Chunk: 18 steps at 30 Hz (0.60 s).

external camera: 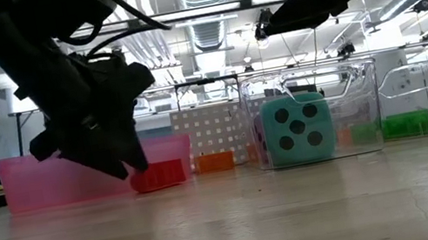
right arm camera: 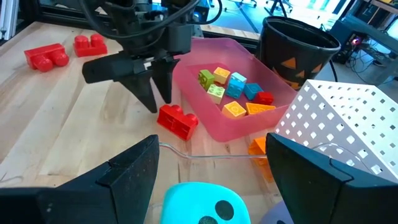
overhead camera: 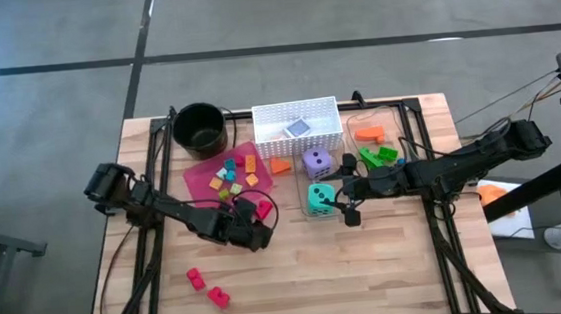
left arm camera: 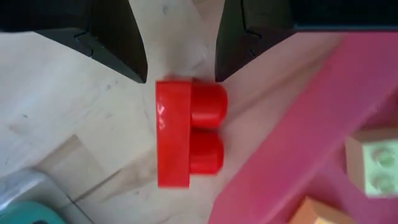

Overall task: Pick & Place Toys
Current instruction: Put the top large red game piece into the top transparent bin

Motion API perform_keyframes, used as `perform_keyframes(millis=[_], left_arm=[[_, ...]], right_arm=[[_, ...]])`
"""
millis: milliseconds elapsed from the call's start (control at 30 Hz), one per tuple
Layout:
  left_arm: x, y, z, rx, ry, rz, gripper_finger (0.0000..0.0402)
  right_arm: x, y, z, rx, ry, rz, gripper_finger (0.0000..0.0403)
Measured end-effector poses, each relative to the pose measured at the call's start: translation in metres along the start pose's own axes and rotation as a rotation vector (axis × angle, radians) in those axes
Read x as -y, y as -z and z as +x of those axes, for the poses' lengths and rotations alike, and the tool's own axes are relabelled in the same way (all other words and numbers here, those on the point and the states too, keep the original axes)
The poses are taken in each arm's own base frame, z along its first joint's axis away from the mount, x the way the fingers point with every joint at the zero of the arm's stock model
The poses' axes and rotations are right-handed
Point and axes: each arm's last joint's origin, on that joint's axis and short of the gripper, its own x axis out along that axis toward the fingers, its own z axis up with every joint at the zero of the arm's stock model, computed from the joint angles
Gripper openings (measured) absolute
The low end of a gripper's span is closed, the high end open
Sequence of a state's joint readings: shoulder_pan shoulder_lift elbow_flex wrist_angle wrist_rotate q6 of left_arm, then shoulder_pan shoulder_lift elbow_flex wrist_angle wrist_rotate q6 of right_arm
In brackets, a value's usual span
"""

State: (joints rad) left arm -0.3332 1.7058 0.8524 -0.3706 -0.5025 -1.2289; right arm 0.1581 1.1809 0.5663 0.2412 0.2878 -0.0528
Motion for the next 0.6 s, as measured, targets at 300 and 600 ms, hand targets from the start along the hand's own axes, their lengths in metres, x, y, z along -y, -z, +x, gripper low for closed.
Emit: perform_keyframes(millis=[300,600], left_arm=[[-0.001,0.006,0.012,0.026,-0.036,0.12,0.0191],[-0.002,0.003,0.017,0.014,-0.04,0.149,0.0191]], right_arm=[[0.0,0.0,0.0,-0.001,0.0,0.0,0.0294],[0.0,0.0,0.0,0.0,0.0,0.0,0.0294]])
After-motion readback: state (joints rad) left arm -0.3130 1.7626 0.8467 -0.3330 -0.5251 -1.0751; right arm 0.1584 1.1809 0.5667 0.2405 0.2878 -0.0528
